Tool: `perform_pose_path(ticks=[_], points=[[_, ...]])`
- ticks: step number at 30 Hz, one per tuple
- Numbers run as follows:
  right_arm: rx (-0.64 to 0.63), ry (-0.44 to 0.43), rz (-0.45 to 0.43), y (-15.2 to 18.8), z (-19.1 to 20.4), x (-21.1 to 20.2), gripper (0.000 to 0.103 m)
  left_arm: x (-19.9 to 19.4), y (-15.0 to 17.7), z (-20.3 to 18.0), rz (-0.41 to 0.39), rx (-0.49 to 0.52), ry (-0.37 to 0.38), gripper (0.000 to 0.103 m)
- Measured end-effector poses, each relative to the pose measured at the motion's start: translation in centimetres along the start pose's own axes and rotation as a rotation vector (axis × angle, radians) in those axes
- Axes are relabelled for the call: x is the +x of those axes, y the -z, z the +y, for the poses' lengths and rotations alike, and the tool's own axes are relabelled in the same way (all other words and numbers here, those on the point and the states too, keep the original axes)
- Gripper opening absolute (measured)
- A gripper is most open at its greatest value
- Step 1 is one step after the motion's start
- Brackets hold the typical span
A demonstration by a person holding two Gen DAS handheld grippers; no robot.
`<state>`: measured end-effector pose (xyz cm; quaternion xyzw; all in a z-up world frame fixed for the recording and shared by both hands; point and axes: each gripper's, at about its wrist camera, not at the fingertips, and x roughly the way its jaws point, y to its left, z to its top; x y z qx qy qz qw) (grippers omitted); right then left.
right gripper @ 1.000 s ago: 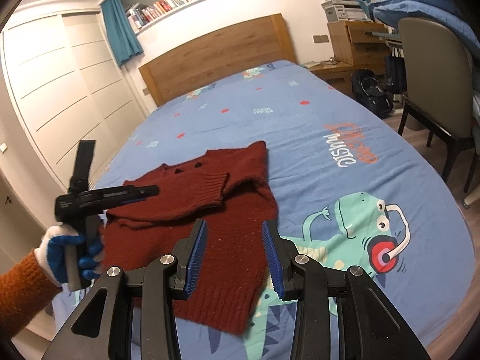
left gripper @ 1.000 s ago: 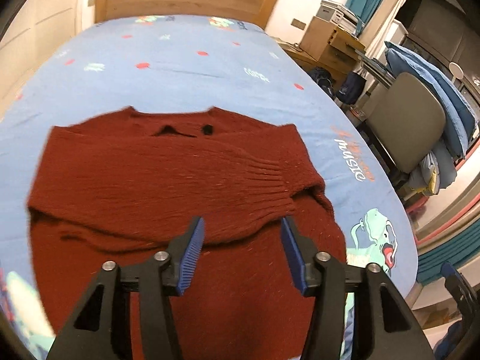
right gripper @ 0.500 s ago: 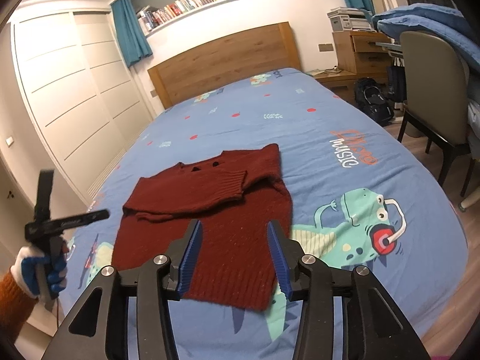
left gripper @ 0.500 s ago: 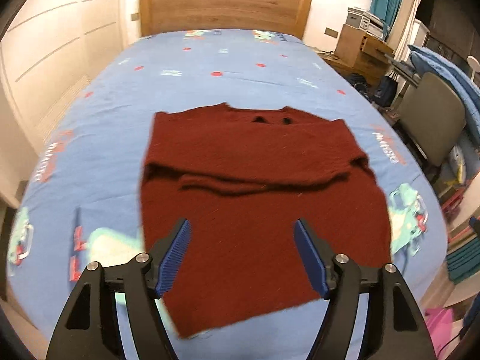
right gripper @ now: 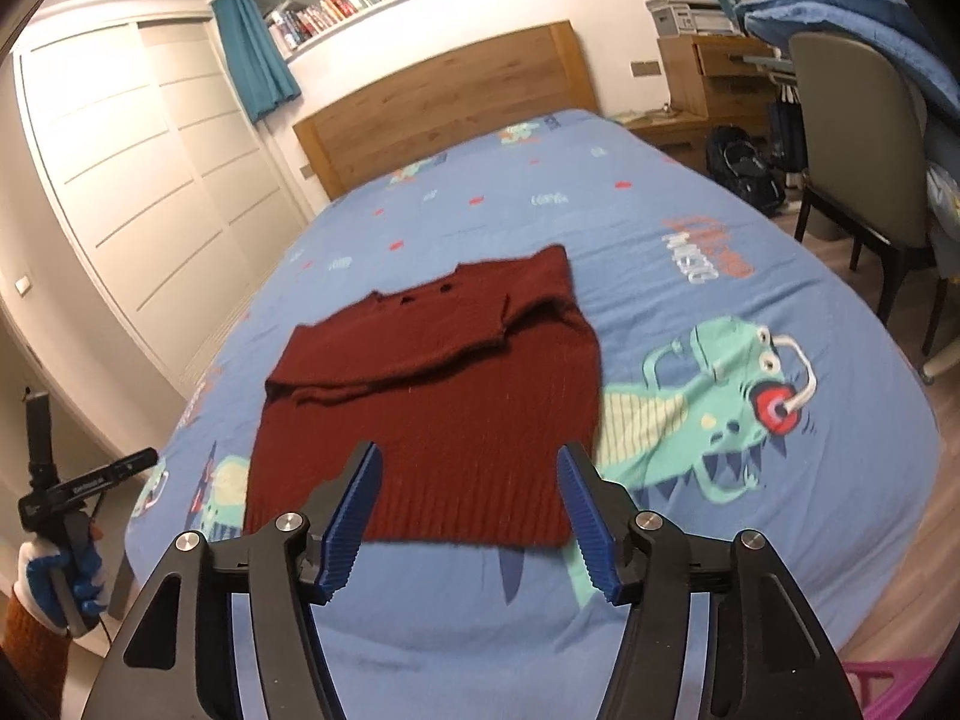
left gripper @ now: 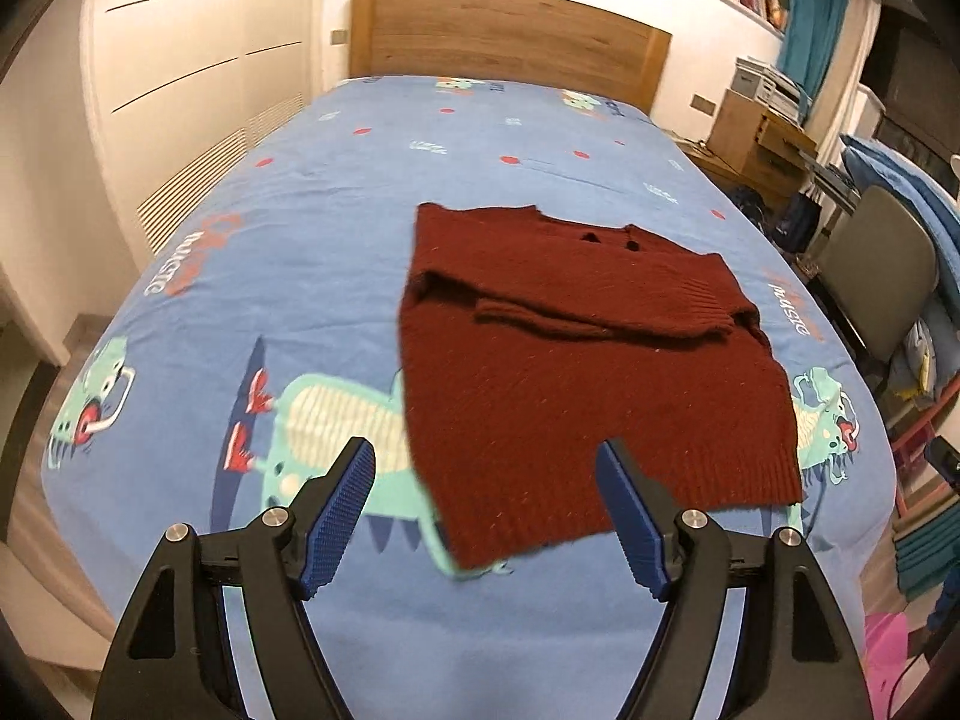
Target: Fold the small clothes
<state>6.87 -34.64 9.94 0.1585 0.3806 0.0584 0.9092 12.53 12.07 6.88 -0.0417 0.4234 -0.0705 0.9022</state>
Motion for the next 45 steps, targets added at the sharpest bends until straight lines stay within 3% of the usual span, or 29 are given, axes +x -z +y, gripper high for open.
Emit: perform_pose_path(ticks=[5,7,20,27,45], points=[[-0.006,0.013,0.019,1.0,0.8,-0.5,0.064,-1.7,1.4,1.7,-0.034,-0.028,-0.014,0.072],[-0.006,0.02,0.019,1.1,1.2,-0.7,0.065,-2.3,1.9,2.2,-0.045,-0.033,-0.019,0.077],[-0.031,0.04,0.033,1.4,3.6,-0.7,0.075,-3.8,4.0,5.2,-0.072,-0.065,-0.047,0.079],[-0.051,0.023,0.043,1.7,4.3,0.1,0.077,-4.0,4.4,6.3,-0.061,-0.094,-0.065,0.079],[0.009,0.016,0.07,1.7,2.0,2.7,0.078,-2.3,3.7,6.6,-0.003,-0.1,-0.108,0.079]])
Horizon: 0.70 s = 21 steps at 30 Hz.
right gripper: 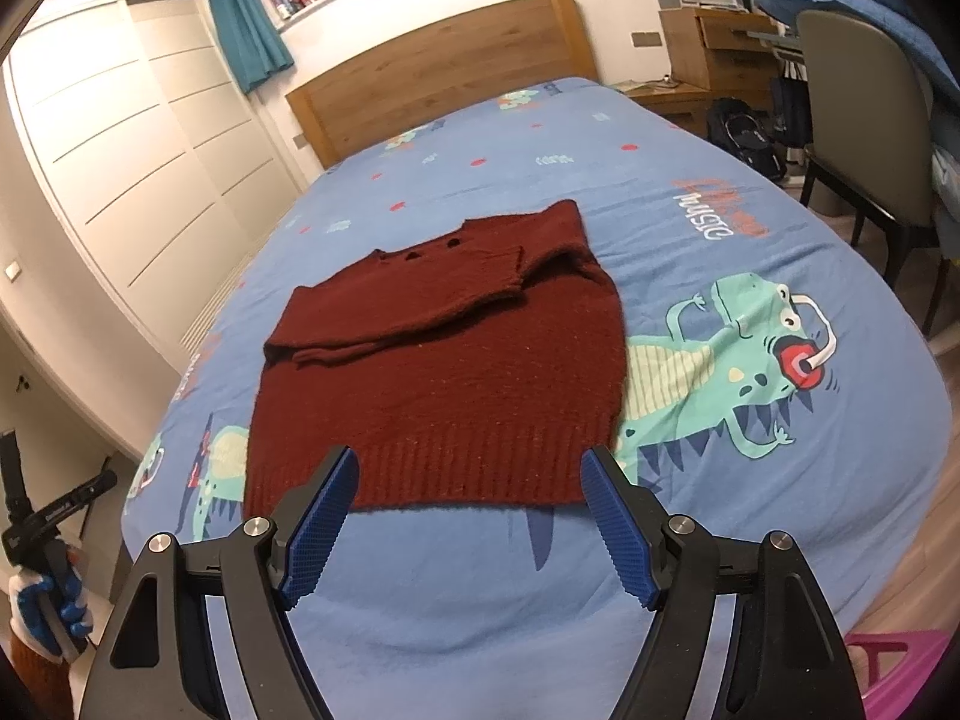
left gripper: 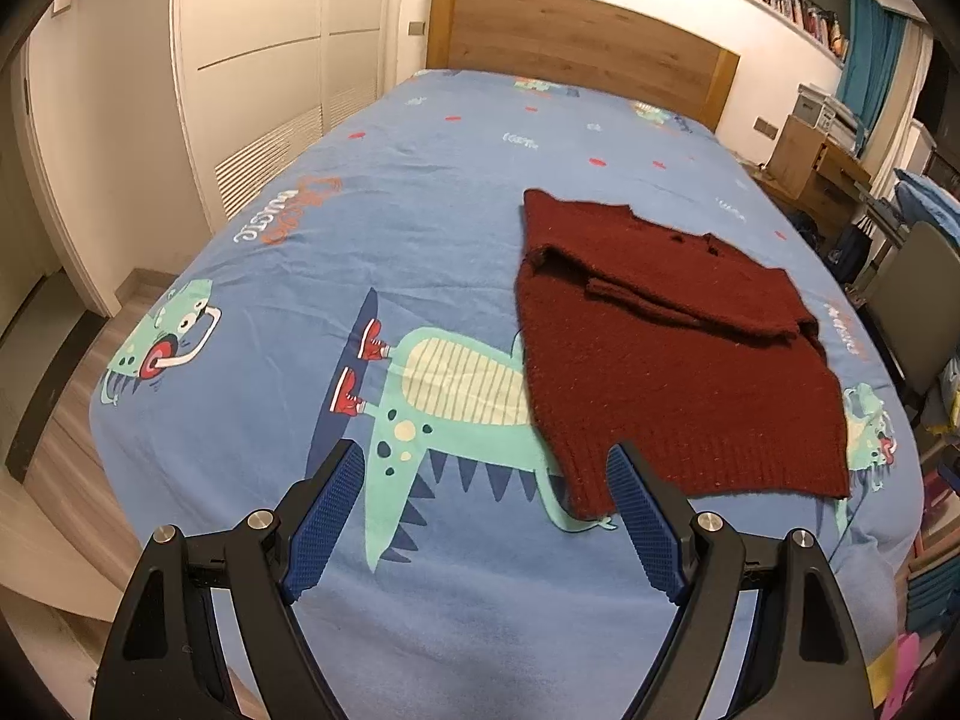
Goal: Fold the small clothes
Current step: 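Lower both open tools toward the sweater hem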
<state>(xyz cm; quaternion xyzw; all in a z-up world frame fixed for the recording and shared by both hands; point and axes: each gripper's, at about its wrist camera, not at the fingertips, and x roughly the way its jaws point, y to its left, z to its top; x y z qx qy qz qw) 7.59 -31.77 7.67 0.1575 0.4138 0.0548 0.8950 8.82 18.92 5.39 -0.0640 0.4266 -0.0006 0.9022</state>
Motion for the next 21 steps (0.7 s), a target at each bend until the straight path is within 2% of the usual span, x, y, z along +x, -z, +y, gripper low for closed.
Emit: perform_pose_path(ticks=[6,21], points=[[0.014,-0.007,0.032,0.1,-1.2,1.8,0.078,2.1,-0.5,0.2,0.042,-0.02,-0.015,0.079],[0.076,-0.007,0.08,-1.4,-5.3,6.1,0.078,7.0,-2.9,-2.3,0.122,0.039,-0.038,0.079]])
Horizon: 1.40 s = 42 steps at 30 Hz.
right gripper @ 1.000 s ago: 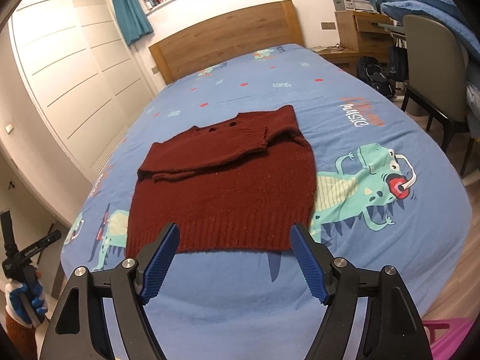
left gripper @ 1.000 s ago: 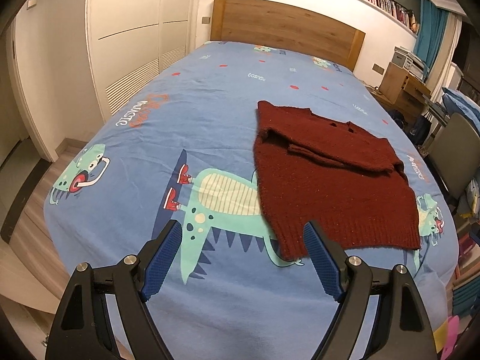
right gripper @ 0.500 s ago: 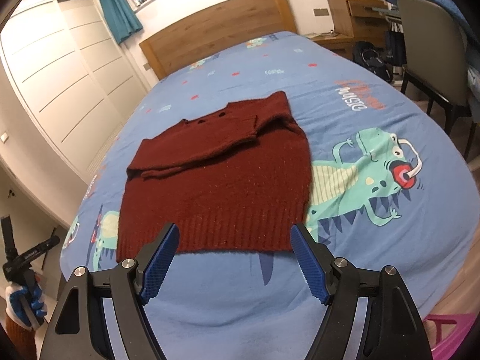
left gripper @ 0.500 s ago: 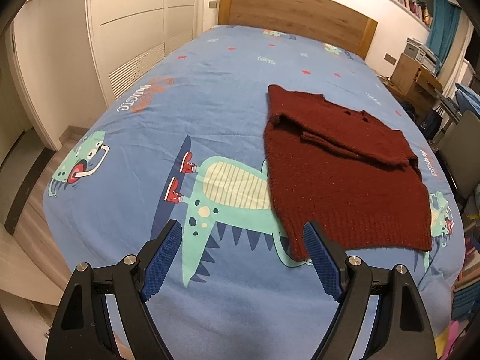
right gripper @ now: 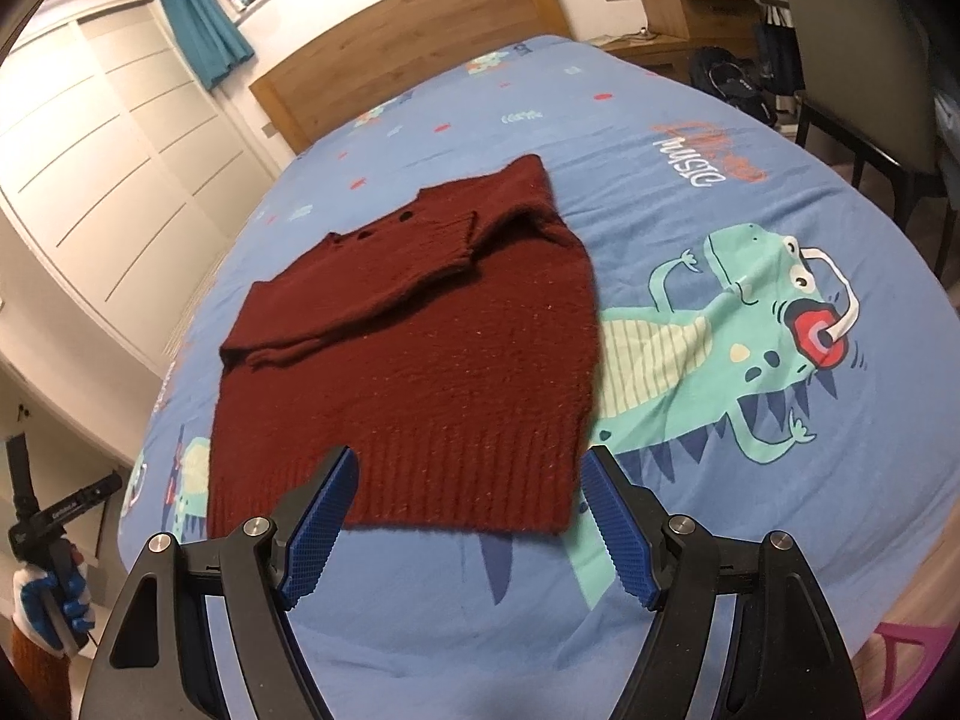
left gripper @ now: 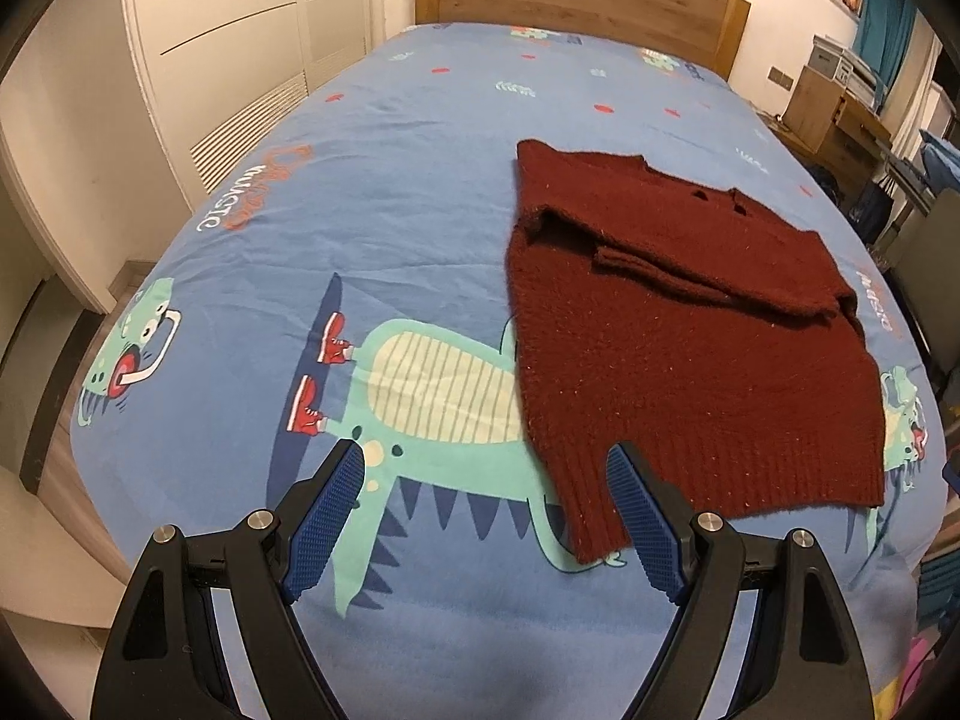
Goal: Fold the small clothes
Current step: 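Lower both open tools toward the sweater hem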
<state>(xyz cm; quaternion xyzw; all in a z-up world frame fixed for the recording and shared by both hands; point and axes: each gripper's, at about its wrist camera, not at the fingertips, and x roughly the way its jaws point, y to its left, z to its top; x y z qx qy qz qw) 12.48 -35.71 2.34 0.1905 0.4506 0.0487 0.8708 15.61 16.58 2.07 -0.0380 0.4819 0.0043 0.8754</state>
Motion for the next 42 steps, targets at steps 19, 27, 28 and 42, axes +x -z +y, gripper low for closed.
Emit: perform_pose_path(ticks=[19,27,28,42], points=[[0.043,0.003,0.128,-1.8,-4.6,9.2,0.078,7.9,-1.6,-0.4,0.138,-0.023,0.003,0.079],[0.036,0.019,0.172,-2.4,-5.8,11.8,0.078,10.9,-1.9,-0.5,0.193,-0.039,0.044,0.079],[0.036,0.018,0.179,-2.4,-5.9,12.2,0.078,11.3,-1.8,-0.5,0.202,-0.042,0.044,0.079],[0.05,-0.068,0.255,-1.5,-6.0,13.9,0.079,13.5,0.2,-0.4,0.288,-0.048,0.163,0.079]])
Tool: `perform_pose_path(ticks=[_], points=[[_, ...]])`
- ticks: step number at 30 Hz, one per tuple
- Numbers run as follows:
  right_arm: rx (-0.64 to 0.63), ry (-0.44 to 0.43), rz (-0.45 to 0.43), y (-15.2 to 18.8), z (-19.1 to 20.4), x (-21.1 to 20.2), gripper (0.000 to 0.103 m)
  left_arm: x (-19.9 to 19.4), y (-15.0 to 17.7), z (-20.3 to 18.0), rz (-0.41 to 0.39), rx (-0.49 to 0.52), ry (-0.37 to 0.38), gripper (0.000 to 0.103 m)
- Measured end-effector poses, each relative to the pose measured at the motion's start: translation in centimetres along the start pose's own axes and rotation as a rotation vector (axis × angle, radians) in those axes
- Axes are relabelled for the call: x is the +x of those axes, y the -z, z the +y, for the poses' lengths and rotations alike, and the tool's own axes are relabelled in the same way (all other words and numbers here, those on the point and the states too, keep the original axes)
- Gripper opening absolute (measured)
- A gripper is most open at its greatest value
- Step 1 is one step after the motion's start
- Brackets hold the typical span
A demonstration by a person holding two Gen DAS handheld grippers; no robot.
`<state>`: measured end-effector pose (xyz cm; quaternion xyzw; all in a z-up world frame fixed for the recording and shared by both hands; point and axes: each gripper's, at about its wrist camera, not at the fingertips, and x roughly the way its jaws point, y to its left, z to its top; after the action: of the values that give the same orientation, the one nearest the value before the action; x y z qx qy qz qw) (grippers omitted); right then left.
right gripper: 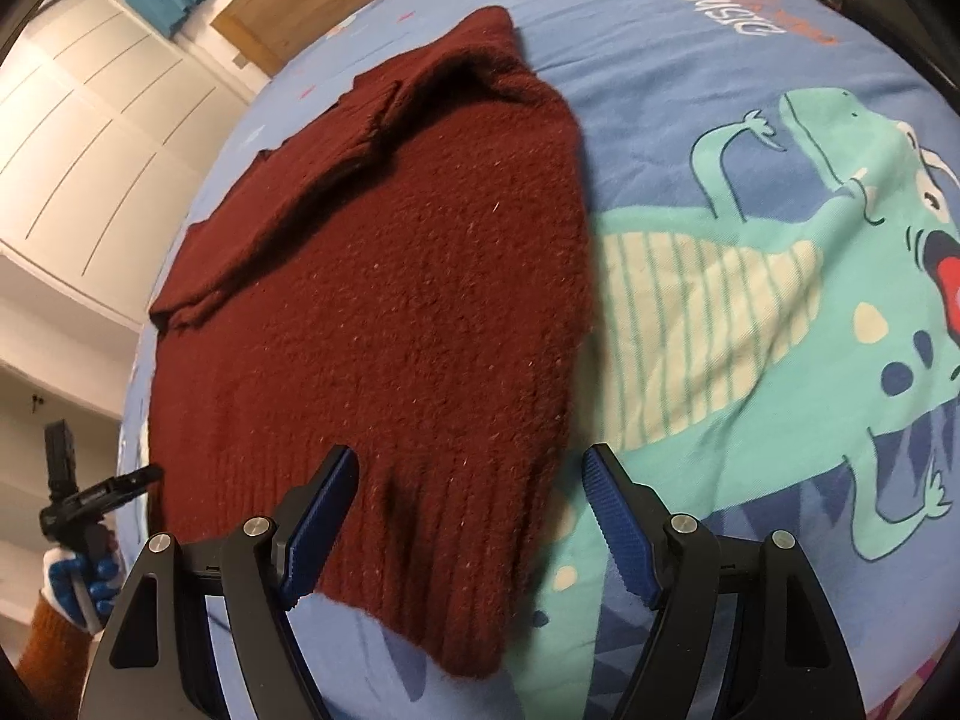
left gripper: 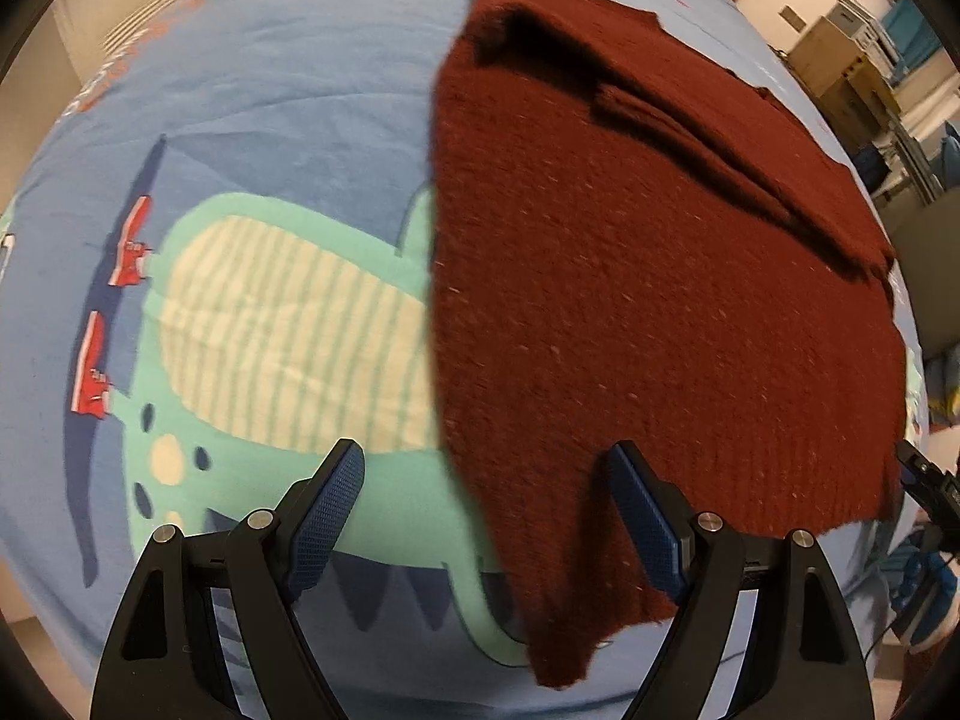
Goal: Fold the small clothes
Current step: 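Lower both open tools toward the sweater hem, then grasp the sweater hem with the right tool while the left tool grasps it too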
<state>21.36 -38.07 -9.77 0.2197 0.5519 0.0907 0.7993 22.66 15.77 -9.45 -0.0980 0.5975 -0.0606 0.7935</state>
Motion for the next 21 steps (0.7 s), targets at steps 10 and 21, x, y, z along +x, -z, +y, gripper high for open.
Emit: perform_pose_path(ticks=[10,21], points=[[-0.041,-0.053,0.044,1.1,1.8,0.6,0.08,-0.4,0.3,0.0,0.027,-0.018,0.171,0.078],[-0.013,-0.15,0.058,1.1,1.9,1.0,0.079,-0.7,1.0,0.6,0.054,-0.026,0.316,0.075]])
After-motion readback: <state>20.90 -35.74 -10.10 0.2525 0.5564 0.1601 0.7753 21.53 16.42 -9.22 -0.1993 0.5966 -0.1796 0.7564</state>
